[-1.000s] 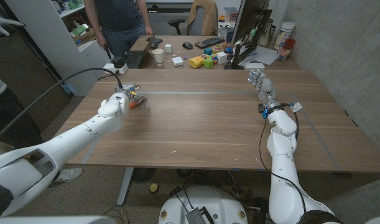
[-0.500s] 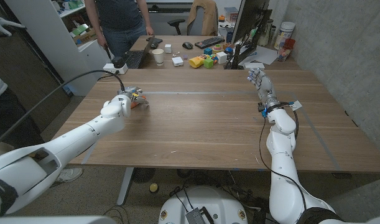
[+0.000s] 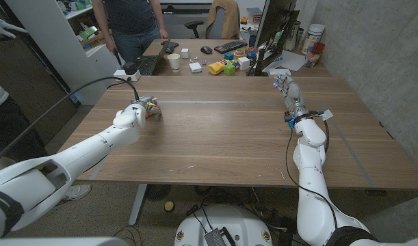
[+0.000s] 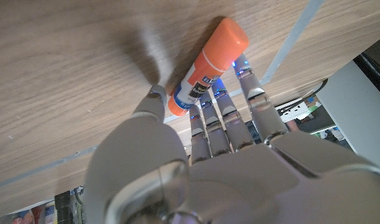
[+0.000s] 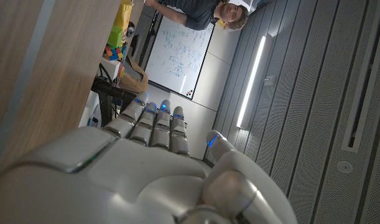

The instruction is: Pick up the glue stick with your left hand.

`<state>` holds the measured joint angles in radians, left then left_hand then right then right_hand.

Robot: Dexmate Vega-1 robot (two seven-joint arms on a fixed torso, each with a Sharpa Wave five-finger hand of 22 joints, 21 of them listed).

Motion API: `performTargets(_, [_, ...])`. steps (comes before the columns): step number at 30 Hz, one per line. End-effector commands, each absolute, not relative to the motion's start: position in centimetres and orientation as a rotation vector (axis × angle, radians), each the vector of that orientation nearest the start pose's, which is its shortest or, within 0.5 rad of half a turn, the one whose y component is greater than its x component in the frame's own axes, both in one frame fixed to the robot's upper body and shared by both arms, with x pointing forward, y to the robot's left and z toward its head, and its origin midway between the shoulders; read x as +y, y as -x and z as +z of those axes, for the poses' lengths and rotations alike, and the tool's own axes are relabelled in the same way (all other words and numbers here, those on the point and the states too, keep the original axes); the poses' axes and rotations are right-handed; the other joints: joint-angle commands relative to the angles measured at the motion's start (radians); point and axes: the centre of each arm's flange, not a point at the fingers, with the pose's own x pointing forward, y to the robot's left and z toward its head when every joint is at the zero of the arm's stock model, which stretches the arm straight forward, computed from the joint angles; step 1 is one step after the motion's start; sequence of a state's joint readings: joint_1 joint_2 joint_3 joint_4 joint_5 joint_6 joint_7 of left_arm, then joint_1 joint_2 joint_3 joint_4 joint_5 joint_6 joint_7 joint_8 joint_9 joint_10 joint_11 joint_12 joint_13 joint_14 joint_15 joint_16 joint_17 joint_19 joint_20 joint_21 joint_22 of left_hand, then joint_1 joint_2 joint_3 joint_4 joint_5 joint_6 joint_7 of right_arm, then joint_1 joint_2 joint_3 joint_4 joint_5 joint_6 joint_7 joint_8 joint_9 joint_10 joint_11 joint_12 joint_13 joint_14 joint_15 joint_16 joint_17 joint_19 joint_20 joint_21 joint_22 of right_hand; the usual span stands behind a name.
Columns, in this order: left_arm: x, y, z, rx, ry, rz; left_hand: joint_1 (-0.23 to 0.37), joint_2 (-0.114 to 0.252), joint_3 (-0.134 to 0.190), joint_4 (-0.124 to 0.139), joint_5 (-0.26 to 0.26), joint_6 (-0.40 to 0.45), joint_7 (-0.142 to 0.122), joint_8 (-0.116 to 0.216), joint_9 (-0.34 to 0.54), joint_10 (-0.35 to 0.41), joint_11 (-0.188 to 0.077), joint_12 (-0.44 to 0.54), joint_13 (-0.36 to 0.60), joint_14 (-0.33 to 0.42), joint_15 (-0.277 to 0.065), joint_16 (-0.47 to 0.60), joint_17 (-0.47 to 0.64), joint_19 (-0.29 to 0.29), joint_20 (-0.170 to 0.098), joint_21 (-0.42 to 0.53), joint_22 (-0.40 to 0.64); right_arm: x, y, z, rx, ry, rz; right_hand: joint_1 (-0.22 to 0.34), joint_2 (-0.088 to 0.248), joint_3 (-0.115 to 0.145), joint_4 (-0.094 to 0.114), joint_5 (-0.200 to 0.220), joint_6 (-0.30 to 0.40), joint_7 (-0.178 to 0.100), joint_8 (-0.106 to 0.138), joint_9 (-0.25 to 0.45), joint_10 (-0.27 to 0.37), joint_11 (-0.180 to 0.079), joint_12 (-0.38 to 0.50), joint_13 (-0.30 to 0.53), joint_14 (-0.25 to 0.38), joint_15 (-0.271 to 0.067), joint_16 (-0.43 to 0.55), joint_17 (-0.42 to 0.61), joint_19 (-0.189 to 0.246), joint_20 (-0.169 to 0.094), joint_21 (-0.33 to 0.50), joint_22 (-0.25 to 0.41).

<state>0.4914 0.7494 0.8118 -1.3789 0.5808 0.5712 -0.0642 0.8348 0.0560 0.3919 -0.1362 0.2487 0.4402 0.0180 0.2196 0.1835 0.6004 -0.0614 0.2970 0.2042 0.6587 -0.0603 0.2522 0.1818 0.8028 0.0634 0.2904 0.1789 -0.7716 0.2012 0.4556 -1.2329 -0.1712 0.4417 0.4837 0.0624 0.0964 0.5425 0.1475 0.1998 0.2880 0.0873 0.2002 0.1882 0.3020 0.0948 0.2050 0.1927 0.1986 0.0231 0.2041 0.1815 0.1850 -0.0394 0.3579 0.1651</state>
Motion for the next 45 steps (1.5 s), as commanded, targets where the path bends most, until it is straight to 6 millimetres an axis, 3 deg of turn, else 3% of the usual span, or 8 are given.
performTargets(1, [33.8,-68.8,2.7,-0.083,-1.516,0.350,0.029,0.050,0.029,-0.001,-0.003,0.052,0.009,0.004,0.004,0.065,-0.024,0.011,-0.001,0.086,-0.068,0.013,0.000,0.075,-0.049,0.024,0.004,-29.6,-64.3,0.3,-0.832,0.022,0.090,-0.001,0.037,0.005,-0.004,0.006,0.012,-0.005,0.004,0.002,0.006,0.001,0.006,0.005,0.009,-0.001,0.003,0.001,0.008,-0.026,-0.008,0.005])
performTargets(4, [33.8,-68.7,2.7,-0.085,-1.509,0.356,0.057,0.079,0.055,-0.008,-0.007,0.097,0.018,0.005,0.006,0.114,-0.041,0.013,-0.002,0.170,-0.097,0.017,-0.002,0.137,-0.085,0.043,0.004,-29.6,-64.3,0.3,-0.833,0.021,0.091,-0.001,0.037,0.005,-0.005,0.006,0.012,-0.004,0.003,0.002,0.006,0.001,0.006,0.005,0.010,-0.001,0.002,0.001,0.008,-0.027,-0.009,0.005])
performTargets(7, [33.7,-68.6,2.7,-0.079,-1.503,0.354,0.080,0.094,0.076,-0.016,-0.009,0.132,0.028,0.008,0.006,0.141,-0.042,0.013,-0.003,0.218,-0.116,0.018,-0.003,0.163,-0.098,0.050,0.003,-29.7,-64.3,0.4,-0.838,0.022,0.088,-0.001,0.036,0.005,-0.005,0.006,0.013,-0.004,0.003,0.002,0.006,0.000,0.005,0.005,0.011,0.000,0.002,0.001,0.008,-0.028,-0.011,0.005])
performTargets(8, [33.7,-68.6,2.8,-0.079,-1.503,0.354,0.092,0.098,0.088,-0.019,-0.011,0.152,0.035,0.009,0.006,0.161,-0.058,0.015,-0.003,0.245,-0.125,0.017,-0.003,0.179,-0.107,0.055,0.003,-29.7,-64.2,0.4,-0.840,0.021,0.087,-0.001,0.036,0.005,-0.005,0.006,0.013,-0.004,0.003,0.002,0.006,0.000,0.005,0.005,0.011,-0.001,0.002,0.001,0.008,-0.028,-0.011,0.005])
performTargets(10, [33.7,-68.6,2.8,-0.078,-1.498,0.349,0.108,0.103,0.105,-0.021,-0.016,0.175,0.039,0.007,0.006,0.199,-0.052,0.020,-0.004,0.289,-0.140,0.016,-0.004,0.205,-0.121,0.064,0.003,-29.8,-64.2,0.4,-0.844,0.020,0.080,-0.001,0.037,0.005,-0.005,0.006,0.013,-0.004,0.003,0.002,0.007,0.002,0.005,0.005,0.014,0.000,0.002,0.001,0.009,-0.028,-0.012,0.005])
performTargets(17, [33.7,-68.6,2.9,-0.077,-1.480,0.340,0.145,0.112,0.151,-0.020,-0.031,0.278,0.057,0.015,0.006,0.285,-0.063,0.026,-0.007,0.399,-0.153,0.014,-0.002,0.284,-0.150,0.098,0.007,-29.9,-64.0,0.4,-0.845,0.024,0.073,0.000,0.037,0.005,-0.005,0.006,0.015,-0.004,0.003,0.002,0.012,0.002,0.006,0.006,0.019,-0.001,0.002,0.001,0.010,-0.028,-0.015,0.005])
performTargets(21, [33.6,-68.6,3.1,-0.088,-1.474,0.343,0.164,0.115,0.184,-0.015,-0.042,0.357,0.068,0.017,0.007,0.350,-0.065,0.026,-0.009,0.464,-0.156,0.007,0.001,0.344,-0.154,0.130,0.010,-29.9,-64.1,0.4,-0.840,0.024,0.074,0.000,0.037,0.006,-0.006,0.006,0.016,-0.004,0.003,0.003,0.014,0.001,0.006,0.006,0.020,-0.001,0.001,0.001,0.010,-0.030,-0.017,0.005])
performTargets(45, [32.8,-65.1,6.3,-0.208,-1.392,0.419,0.179,0.101,0.209,-0.020,-0.053,0.405,0.066,0.009,0.004,0.381,-0.068,0.012,-0.015,0.508,-0.152,-0.002,0.001,0.367,-0.154,0.146,0.009,-30.1,-64.0,-0.1,-0.832,0.019,0.073,0.000,0.036,0.006,-0.006,0.006,0.017,-0.004,0.001,0.003,0.014,0.001,0.003,0.006,0.024,-0.002,-0.003,0.001,0.008,-0.032,-0.031,0.005])
